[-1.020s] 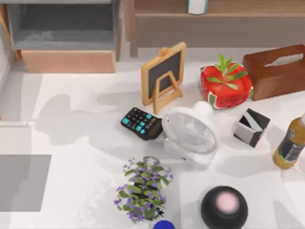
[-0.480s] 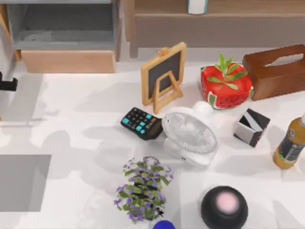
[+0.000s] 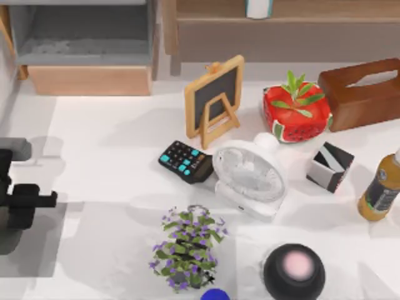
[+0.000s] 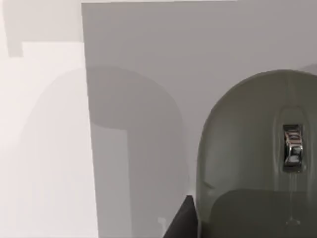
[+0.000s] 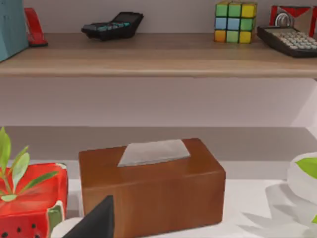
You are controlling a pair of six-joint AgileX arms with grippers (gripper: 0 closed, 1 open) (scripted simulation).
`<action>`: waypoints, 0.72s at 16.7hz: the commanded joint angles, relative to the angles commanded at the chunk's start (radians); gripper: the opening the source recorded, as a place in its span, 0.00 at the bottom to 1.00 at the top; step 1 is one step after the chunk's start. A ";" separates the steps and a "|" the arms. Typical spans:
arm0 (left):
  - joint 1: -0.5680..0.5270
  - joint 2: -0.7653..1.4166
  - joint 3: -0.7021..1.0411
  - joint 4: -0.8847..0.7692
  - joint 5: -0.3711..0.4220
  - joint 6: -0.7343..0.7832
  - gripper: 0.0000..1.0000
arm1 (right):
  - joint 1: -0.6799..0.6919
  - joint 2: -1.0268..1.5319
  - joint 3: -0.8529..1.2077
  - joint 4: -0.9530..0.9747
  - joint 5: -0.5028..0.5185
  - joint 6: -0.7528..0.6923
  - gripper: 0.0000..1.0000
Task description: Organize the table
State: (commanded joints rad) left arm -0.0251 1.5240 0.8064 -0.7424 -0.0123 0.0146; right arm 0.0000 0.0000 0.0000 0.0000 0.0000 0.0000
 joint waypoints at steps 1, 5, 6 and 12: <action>-0.002 -0.002 -0.013 0.006 0.003 -0.003 0.00 | 0.000 0.000 0.000 0.000 0.000 0.000 1.00; -0.002 -0.002 -0.015 0.007 0.003 -0.003 0.00 | 0.000 0.000 0.000 0.000 0.000 0.000 1.00; 0.003 0.002 -0.014 0.005 0.002 -0.001 0.00 | 0.000 0.000 0.000 0.000 0.000 0.000 1.00; -0.018 0.006 0.015 0.016 0.013 0.031 0.00 | 0.000 0.000 0.000 0.000 0.000 0.000 1.00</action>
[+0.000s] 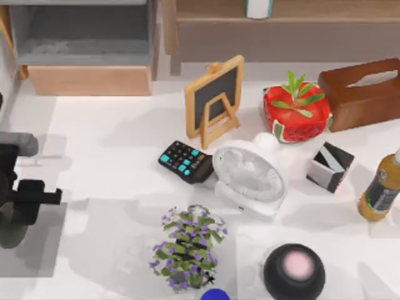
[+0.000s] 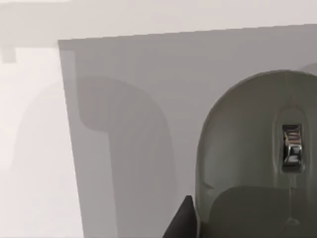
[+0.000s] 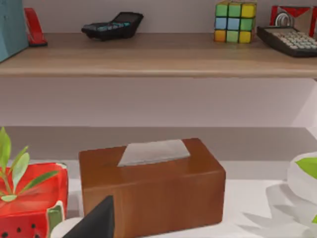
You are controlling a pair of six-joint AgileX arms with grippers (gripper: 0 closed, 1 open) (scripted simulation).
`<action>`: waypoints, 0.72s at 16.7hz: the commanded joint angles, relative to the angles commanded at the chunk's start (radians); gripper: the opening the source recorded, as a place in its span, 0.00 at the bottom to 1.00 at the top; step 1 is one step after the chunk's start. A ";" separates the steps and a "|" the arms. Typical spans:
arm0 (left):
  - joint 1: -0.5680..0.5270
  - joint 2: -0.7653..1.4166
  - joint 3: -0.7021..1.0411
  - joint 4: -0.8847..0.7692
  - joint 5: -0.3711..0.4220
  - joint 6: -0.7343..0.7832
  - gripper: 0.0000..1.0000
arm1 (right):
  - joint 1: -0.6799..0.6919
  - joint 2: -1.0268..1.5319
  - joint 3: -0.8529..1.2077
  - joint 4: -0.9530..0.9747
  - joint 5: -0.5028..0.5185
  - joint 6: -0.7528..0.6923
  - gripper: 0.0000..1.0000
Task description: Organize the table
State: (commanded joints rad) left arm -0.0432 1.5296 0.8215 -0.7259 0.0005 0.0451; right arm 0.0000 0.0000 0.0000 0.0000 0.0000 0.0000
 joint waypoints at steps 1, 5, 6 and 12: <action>-0.007 0.002 0.008 0.005 0.004 0.010 0.00 | 0.000 0.000 0.000 0.000 0.000 0.000 1.00; -0.035 0.004 0.044 0.027 0.020 0.053 0.00 | 0.000 0.000 0.000 0.000 0.000 0.000 1.00; -0.041 0.003 0.053 0.031 0.023 0.061 0.00 | 0.000 0.000 0.000 0.000 0.000 0.000 1.00; -0.058 -0.012 0.086 0.043 0.025 0.067 0.00 | 0.000 0.000 0.000 0.000 0.000 0.000 1.00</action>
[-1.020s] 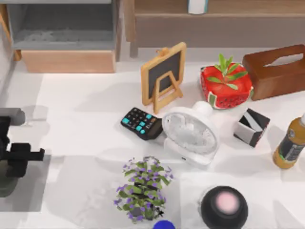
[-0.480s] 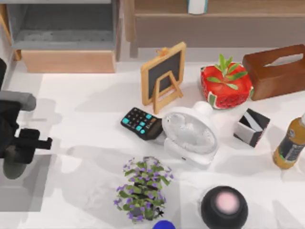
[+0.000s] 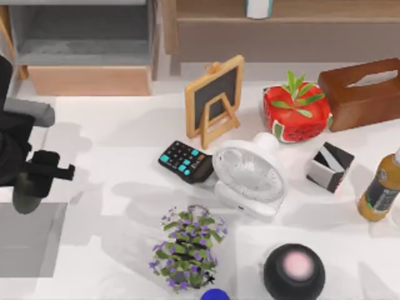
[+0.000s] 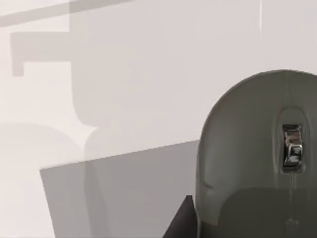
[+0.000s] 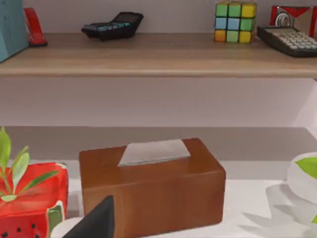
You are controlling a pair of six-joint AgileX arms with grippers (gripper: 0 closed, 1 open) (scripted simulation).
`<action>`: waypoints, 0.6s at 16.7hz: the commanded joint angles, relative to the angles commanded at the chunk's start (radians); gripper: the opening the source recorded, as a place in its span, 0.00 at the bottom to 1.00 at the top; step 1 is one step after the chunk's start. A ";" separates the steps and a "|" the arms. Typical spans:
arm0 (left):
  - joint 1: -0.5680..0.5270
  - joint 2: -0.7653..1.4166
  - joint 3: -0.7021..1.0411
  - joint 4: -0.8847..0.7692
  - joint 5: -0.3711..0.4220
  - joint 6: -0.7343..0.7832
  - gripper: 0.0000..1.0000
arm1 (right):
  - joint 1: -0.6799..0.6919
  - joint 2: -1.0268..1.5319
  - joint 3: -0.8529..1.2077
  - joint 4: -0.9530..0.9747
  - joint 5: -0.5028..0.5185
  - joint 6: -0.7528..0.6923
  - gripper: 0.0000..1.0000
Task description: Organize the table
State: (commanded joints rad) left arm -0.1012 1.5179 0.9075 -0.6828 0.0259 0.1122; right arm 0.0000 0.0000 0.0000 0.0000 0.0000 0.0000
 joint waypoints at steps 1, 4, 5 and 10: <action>0.002 -0.004 -0.001 0.000 -0.003 -0.006 0.00 | 0.000 0.000 0.000 0.000 0.000 0.000 1.00; 0.018 -0.015 -0.014 0.000 -0.012 -0.031 0.00 | 0.000 0.000 0.000 0.000 0.000 0.000 1.00; 0.025 -0.017 -0.021 0.000 -0.015 -0.040 0.00 | 0.000 0.000 0.000 0.000 0.000 0.000 1.00; 0.062 -0.005 -0.081 -0.002 -0.030 -0.084 0.00 | 0.000 0.000 0.000 0.000 0.000 0.000 1.00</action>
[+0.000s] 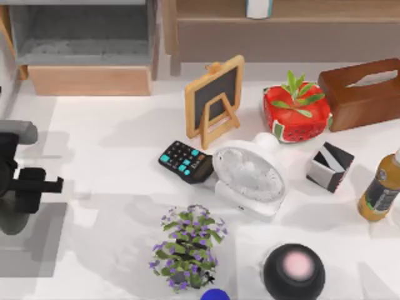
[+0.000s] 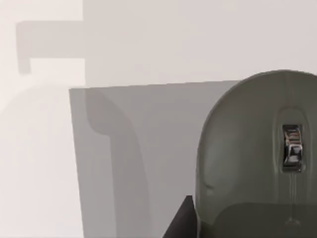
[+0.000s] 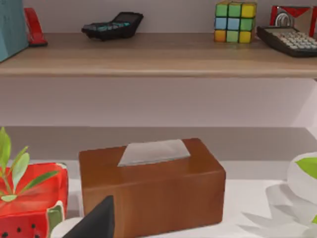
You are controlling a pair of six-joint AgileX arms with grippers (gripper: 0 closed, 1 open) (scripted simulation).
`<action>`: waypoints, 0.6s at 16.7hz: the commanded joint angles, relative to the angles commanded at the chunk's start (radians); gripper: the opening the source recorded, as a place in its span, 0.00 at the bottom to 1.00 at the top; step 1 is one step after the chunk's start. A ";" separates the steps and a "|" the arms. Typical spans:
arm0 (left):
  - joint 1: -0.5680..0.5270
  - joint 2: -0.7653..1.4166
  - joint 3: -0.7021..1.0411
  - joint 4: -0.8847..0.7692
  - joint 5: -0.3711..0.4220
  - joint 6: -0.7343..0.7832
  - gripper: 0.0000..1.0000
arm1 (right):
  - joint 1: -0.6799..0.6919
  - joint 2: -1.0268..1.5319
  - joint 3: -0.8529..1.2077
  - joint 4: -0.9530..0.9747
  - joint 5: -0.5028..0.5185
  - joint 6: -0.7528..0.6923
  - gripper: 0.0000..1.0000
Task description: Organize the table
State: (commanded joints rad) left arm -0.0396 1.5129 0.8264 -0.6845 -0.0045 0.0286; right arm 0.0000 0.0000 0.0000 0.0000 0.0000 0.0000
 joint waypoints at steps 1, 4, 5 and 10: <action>0.006 0.008 -0.018 -0.001 -0.002 -0.007 0.00 | 0.000 0.000 0.000 0.000 0.000 0.000 1.00; 0.013 0.034 -0.056 -0.005 -0.005 -0.016 0.00 | 0.000 0.000 0.000 0.000 0.000 0.000 1.00; 0.013 0.034 -0.056 -0.005 -0.005 -0.016 0.00 | 0.000 0.000 0.000 0.000 0.000 0.000 1.00; 0.013 0.034 -0.056 -0.005 -0.005 -0.016 0.15 | 0.000 0.000 0.000 0.000 0.000 0.000 1.00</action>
State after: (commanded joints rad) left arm -0.0261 1.5470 0.7703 -0.6891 -0.0091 0.0125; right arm 0.0000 0.0000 0.0000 0.0000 0.0000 0.0000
